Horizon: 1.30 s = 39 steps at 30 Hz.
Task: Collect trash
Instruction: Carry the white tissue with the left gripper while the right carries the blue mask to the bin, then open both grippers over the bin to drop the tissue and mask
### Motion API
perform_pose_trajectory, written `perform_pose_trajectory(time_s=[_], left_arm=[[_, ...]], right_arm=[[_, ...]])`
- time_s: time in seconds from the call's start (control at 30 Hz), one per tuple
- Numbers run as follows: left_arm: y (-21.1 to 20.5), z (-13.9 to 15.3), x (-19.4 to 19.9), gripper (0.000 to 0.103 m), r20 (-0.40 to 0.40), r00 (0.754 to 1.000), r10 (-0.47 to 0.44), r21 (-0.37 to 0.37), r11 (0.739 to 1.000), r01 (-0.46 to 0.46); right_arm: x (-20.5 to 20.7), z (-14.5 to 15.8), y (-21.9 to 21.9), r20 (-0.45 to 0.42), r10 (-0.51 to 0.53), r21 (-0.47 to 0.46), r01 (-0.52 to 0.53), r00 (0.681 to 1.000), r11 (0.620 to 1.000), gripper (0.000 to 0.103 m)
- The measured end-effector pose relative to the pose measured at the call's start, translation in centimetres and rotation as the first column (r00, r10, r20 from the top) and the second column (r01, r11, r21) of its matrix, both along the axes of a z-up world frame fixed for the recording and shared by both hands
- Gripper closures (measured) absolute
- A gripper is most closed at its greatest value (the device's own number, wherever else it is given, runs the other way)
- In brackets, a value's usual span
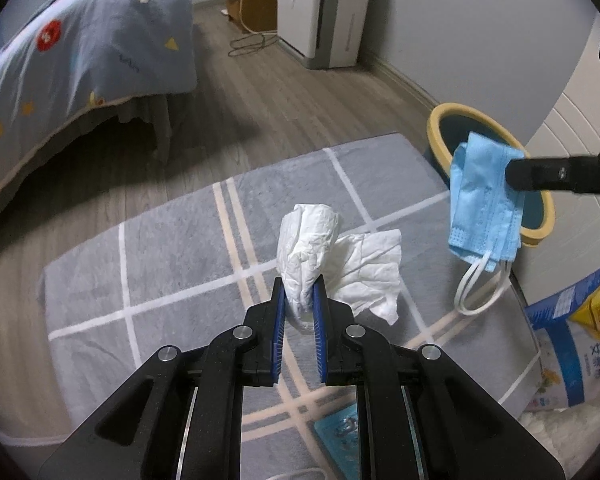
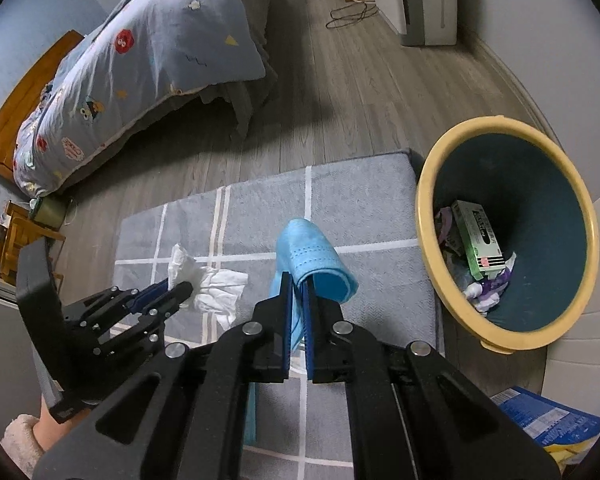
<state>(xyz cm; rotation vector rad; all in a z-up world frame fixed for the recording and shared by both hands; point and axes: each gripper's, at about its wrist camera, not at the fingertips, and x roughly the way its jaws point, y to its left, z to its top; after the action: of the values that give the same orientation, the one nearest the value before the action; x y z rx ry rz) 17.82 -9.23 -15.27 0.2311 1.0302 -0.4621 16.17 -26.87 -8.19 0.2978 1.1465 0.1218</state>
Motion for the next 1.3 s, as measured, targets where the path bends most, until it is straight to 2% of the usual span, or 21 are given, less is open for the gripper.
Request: perform_pose_trajectory(time_s=[0.3,0.4,0.63,0.8,1.03,1.13,1.17,1.2,1.23,1.3], left_arm=[[-3.0,3.1,-1.7,0.089,0.042,0.998,-0.046,-0.009,0.999,0.047],[-4.6,3.8,-2.2,0.089,0.076,0.994,-0.078,0.023,0.997,0.077],[-8.0,4.7,-1.8,0.089,0.065,0.992,-0.111,0.011,0.994,0.11],[-12.3,5.5,-1.1,0.089,0.075,0.98,-0.184,-0.002,0.983,0.185],[-18.7,3.7,1.1,0.086,0.007,0.971,-0.239,-0.094,0.967,0.238],[-21.2,3.0,1.7,0.071,0.011,0.967,-0.254,-0.093,0.963,0.254],[-21.7,2.8,1.8,0.057,0.009,0.968,-0.252,-0.097,0.963,0.251],[-22.2,2.5,2.1,0.048,0.001,0.969,-0.247,-0.102,0.964,0.246],[-22.4,2.4,2.3,0.046,-0.004,0.969,-0.248,-0.103,0.964,0.246],[-22.6,2.4,2.2,0.041,0.004,0.969,-0.247,-0.094,0.965,0.246]], right_arm=[[-0.5,1.5,-3.1,0.051,-0.049,0.053,0.047,0.997,0.998,0.098],[-0.5,1.4,-4.0,0.052,-0.058,0.058,0.055,0.997,0.997,0.098],[-0.7,1.7,-8.2,0.078,-0.123,0.032,0.121,0.989,0.992,0.098],[-1.0,0.7,-13.8,0.059,-0.25,0.059,0.246,0.967,0.967,0.098],[-2.1,-1.0,-19.6,0.025,-0.397,0.098,0.393,0.917,0.914,0.098],[-2.7,-1.5,-21.5,0.017,-0.453,0.116,0.449,0.891,0.886,0.098],[-2.8,-1.6,-21.8,0.013,-0.463,0.123,0.458,0.886,0.88,0.097],[-2.9,-1.8,-22.0,0.006,-0.471,0.132,0.466,0.882,0.875,0.096],[-2.9,-2.0,-22.2,-0.002,-0.475,0.135,0.471,0.88,0.872,0.095],[-3.0,-2.1,-22.2,-0.004,-0.469,0.134,0.466,0.883,0.875,0.075]])
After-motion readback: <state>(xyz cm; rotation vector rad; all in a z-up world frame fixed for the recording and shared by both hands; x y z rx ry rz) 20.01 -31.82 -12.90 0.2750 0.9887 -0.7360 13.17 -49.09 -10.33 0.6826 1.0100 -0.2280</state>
